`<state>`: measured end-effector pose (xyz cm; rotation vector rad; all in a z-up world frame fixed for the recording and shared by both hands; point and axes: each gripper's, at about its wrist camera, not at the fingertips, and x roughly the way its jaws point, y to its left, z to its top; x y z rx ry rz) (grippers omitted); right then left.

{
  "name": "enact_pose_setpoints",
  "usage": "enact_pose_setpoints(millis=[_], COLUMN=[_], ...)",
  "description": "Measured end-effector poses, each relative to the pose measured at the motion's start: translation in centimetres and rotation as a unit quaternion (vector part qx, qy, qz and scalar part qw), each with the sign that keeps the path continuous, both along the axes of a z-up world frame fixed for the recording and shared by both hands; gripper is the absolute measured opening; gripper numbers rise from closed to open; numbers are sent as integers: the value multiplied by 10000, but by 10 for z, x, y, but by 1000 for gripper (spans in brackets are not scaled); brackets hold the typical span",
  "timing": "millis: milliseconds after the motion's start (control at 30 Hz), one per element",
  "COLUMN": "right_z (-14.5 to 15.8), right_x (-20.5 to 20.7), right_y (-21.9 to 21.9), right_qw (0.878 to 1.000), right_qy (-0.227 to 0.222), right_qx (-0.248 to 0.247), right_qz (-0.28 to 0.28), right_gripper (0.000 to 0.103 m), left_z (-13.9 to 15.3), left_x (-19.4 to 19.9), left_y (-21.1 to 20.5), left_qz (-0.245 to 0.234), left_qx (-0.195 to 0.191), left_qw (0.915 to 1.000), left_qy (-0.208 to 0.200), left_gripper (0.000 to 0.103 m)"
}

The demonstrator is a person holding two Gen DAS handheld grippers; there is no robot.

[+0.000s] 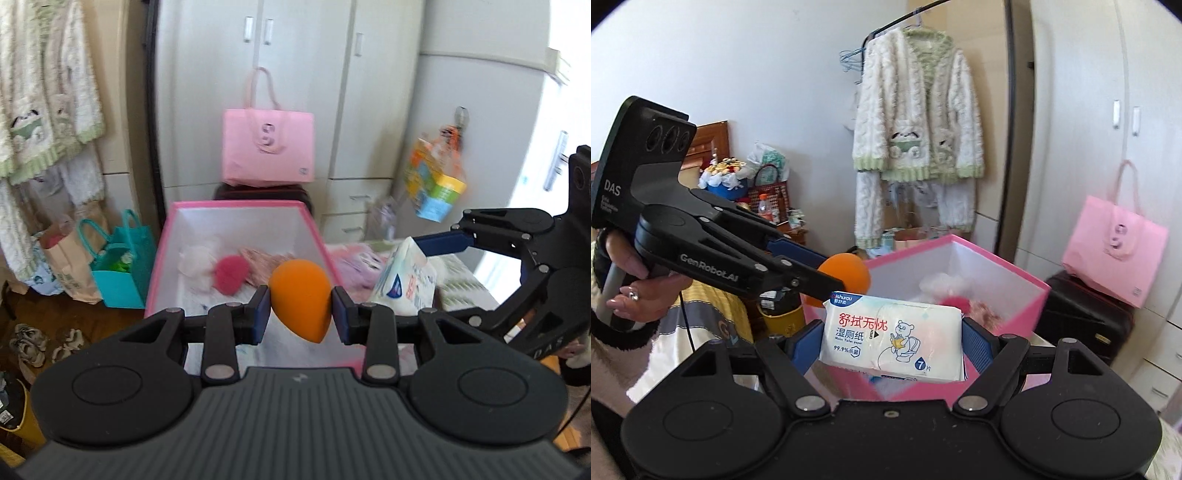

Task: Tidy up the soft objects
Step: 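Carry the orange sponge and white wipes pack over the shoebox, then open both tools to drop the sponge and wipes pack into the shoebox, then move both tools back toward the white cat plush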

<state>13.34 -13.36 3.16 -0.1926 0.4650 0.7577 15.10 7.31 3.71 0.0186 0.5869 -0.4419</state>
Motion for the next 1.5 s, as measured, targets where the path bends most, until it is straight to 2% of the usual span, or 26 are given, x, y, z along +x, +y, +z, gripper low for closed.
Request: enact_pose_setpoints(millis=[167, 400, 600, 667, 767, 833, 933, 1033, 1133, 1267, 1500], right_z=[-10, -37, -47, -53, -58, -56, -49, -37, -24, -11, 1], right_x=[57, 105, 135, 144, 150, 149, 143, 130, 111, 86, 35], right_y=[15, 34, 54, 61, 60, 51, 34, 11, -14, -46, -90], right_qw=[9991, 9946, 9891, 9862, 9855, 9870, 9906, 9937, 9957, 9951, 9899], right_qy=[235, 604, 844, 934, 1058, 1181, 1170, 1090, 907, 780, 597], right_qx=[-283, -783, -1027, -1196, -1170, -935, -592, -232, -84, -46, -135], right_qz=[190, 315, 637, 658, 621, 553, 378, 146, -152, -607, -1279], right_gripper=[83, 83, 76, 68, 68, 68, 68, 69, 70, 70, 71], left_z=[-15, -42, -63, -69, -75, -74, -65, -53, -40, -23, 5], left_x=[44, 96, 118, 123, 125, 122, 119, 110, 97, 73, 31], left_y=[-4, 3, 10, 10, 8, 6, 8, 11, 15, 17, 7], left_qz=[218, 363, 425, 512, 613, 638, 656, 666, 643, 494, -37], left_qx=[323, 385, 353, 397, 548, 660, 607, 570, 499, 394, 173], left_qw=[9992, 9973, 9949, 9937, 9924, 9921, 9932, 9944, 9956, 9971, 9990], left_qy=[67, 509, 849, 911, 916, 854, 742, 587, 470, 426, 420], left_gripper=[35, 35, 35, 35, 37, 46, 58, 63, 67, 69, 73])
